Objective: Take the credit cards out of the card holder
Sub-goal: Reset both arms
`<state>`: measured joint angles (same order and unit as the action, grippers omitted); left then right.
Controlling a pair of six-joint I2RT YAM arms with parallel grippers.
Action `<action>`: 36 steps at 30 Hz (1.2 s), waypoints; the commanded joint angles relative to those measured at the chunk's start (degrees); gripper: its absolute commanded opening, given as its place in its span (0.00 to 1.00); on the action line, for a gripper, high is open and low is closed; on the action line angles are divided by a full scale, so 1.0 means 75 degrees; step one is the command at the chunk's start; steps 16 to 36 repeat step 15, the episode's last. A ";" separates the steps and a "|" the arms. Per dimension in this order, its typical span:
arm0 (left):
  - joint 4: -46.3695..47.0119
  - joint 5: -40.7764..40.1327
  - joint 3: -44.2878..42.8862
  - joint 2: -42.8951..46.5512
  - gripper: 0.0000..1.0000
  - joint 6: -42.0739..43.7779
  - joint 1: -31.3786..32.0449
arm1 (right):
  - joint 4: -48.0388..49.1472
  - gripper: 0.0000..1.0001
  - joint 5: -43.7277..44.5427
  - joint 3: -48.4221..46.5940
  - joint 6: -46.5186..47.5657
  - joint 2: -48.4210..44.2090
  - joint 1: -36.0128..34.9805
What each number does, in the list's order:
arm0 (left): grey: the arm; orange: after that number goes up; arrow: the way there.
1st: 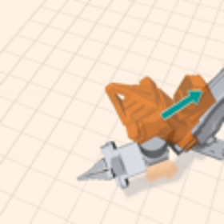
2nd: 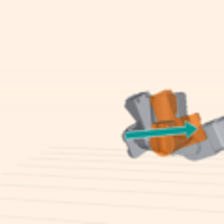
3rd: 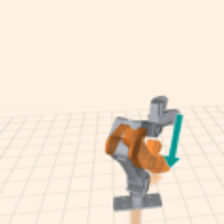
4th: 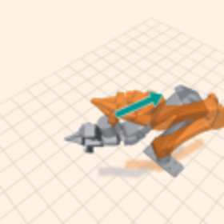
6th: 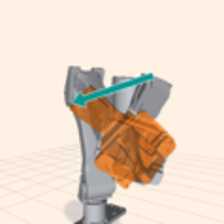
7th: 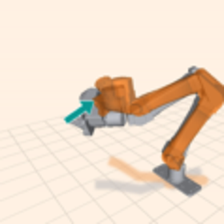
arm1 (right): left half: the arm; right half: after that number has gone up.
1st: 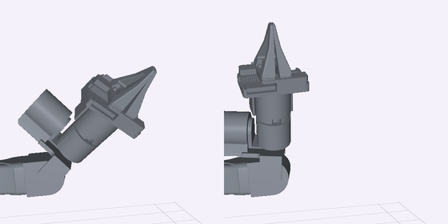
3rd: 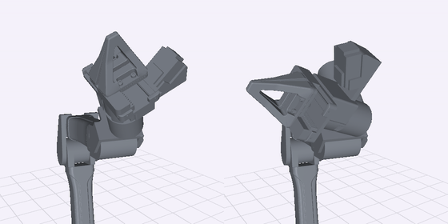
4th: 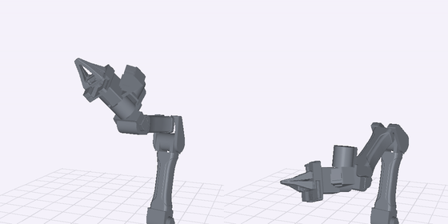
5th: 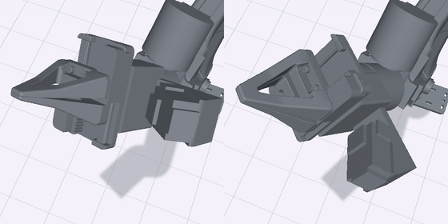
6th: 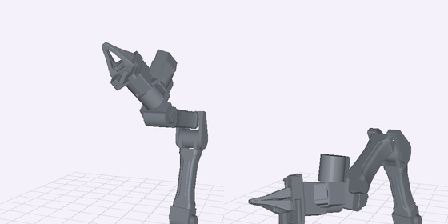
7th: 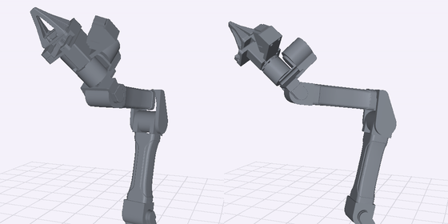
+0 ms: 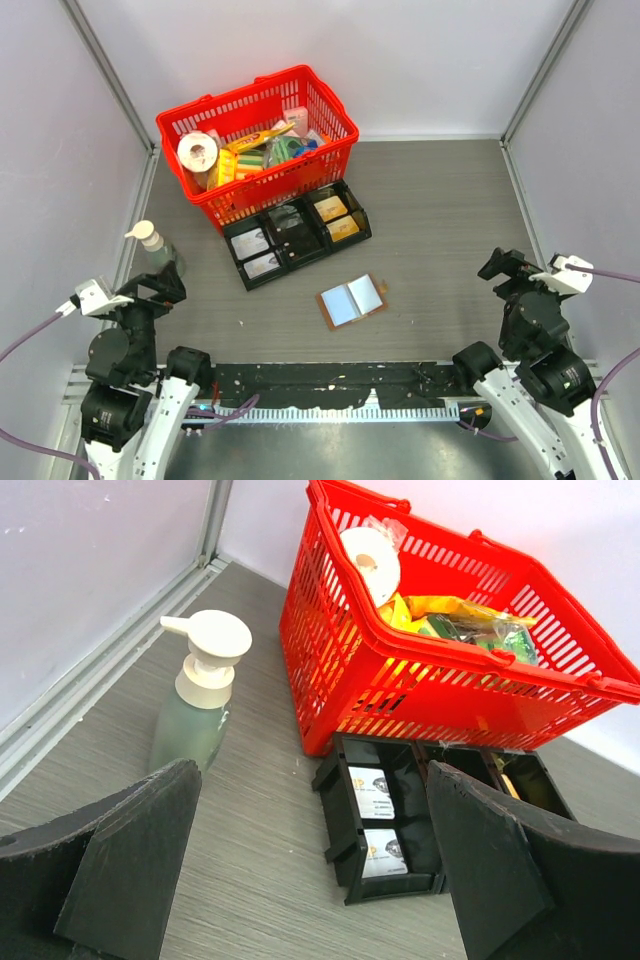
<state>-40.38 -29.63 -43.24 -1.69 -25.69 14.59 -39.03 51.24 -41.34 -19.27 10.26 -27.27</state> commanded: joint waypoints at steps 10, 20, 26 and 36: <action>0.0169 0.0130 0.0117 0.0085 1.00 0.0051 -0.0023 | 0.0539 0.93 -0.0071 0.0063 0.0120 0.0085 -0.0032; 0.0251 0.0212 0.0141 0.0132 1.00 0.0051 -0.0023 | 0.0539 0.93 -0.0316 0.0063 0.0108 0.0003 -0.0021; 0.0251 0.0212 0.0141 0.0132 1.00 0.0051 -0.0023 | 0.0539 0.93 -0.0316 0.0063 0.0108 0.0003 -0.0021; 0.0251 0.0212 0.0141 0.0132 1.00 0.0051 -0.0023 | 0.0539 0.93 -0.0316 0.0063 0.0108 0.0003 -0.0021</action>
